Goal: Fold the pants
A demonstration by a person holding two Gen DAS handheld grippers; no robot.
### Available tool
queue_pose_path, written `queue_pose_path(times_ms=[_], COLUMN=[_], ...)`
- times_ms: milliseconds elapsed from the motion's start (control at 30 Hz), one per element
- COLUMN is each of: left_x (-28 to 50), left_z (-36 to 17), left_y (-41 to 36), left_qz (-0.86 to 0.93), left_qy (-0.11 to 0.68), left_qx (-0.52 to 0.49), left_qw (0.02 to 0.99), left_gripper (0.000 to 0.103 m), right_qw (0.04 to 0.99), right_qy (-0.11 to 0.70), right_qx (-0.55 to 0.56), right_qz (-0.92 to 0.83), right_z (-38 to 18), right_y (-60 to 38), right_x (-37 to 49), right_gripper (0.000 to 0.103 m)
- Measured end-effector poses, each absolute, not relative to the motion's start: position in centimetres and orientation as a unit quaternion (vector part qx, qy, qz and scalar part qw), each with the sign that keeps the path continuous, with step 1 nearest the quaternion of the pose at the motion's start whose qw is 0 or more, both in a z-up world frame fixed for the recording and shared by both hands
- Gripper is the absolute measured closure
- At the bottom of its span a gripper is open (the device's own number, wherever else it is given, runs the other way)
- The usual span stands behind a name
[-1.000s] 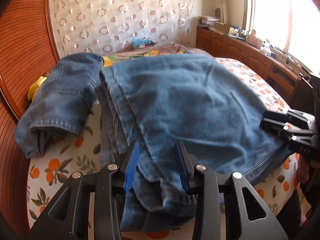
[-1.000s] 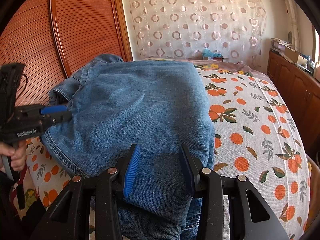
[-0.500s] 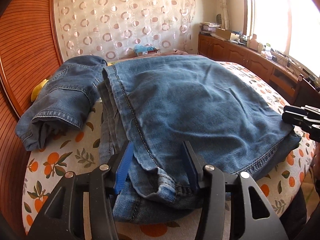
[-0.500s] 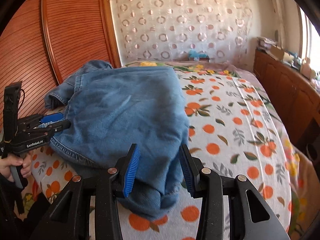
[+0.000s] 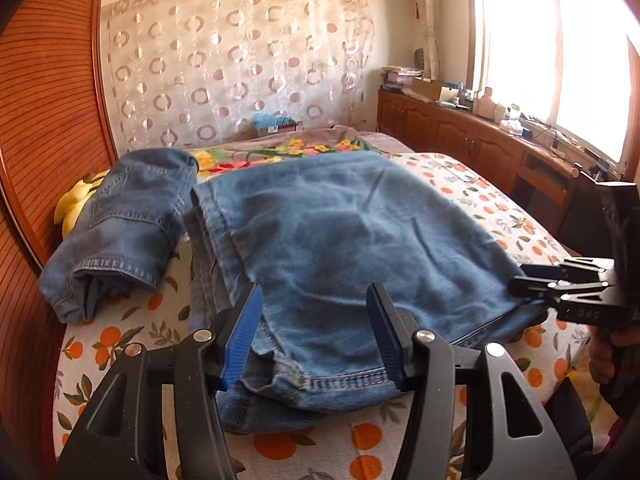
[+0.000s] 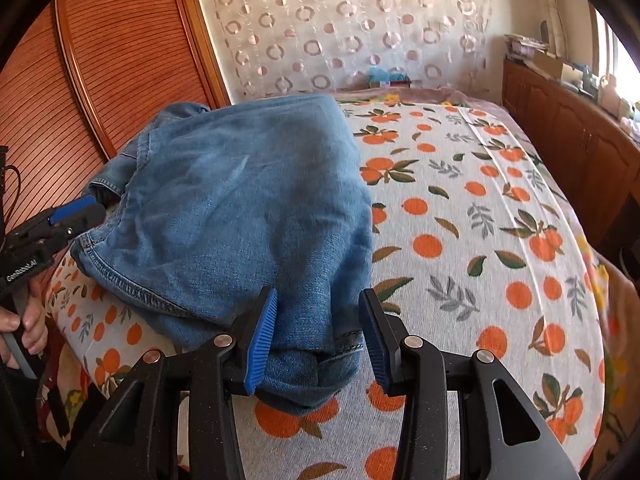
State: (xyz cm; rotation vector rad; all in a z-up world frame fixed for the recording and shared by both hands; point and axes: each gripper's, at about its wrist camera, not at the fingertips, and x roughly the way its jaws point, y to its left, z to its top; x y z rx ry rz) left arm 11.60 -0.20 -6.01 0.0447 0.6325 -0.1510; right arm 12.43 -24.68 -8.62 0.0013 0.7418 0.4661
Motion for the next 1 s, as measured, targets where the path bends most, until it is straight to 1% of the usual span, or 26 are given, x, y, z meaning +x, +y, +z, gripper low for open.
queue_pose_path(times_ms=[200, 433, 667, 1000], left_x=[11.4, 11.2, 11.5, 11.7], left_z=[-5.0, -4.4, -4.5, -4.8], left_y=[-1.0, -1.8, -2.6, -2.7], left_qz=[-0.083, -0.091, -0.096, -0.094], left_qy=[0.304, 0.299, 0.301, 0.306], left_qx=[0.026, 0.030, 0.031, 0.028], left_qw=[0.949, 0.949, 0.948, 0.947], left_gripper=[0.048, 0.048, 0.048, 0.048], right_qw=[0.904, 0.916, 0.911, 0.905], right_qy=[0.362, 0.338, 0.357, 0.359], right_qx=[0.007, 0.017, 0.014, 0.036], right_qz=[0.226, 0.214, 0.207, 0.226], right_z=[-8.5, -6.8, -8.1, -8.0], right_y=[-24.8, -27.2, -27.1, -26.7], right_x=[12.5, 11.3, 11.8, 12.6], right_gripper=[0.059, 0.059, 0.059, 0.059])
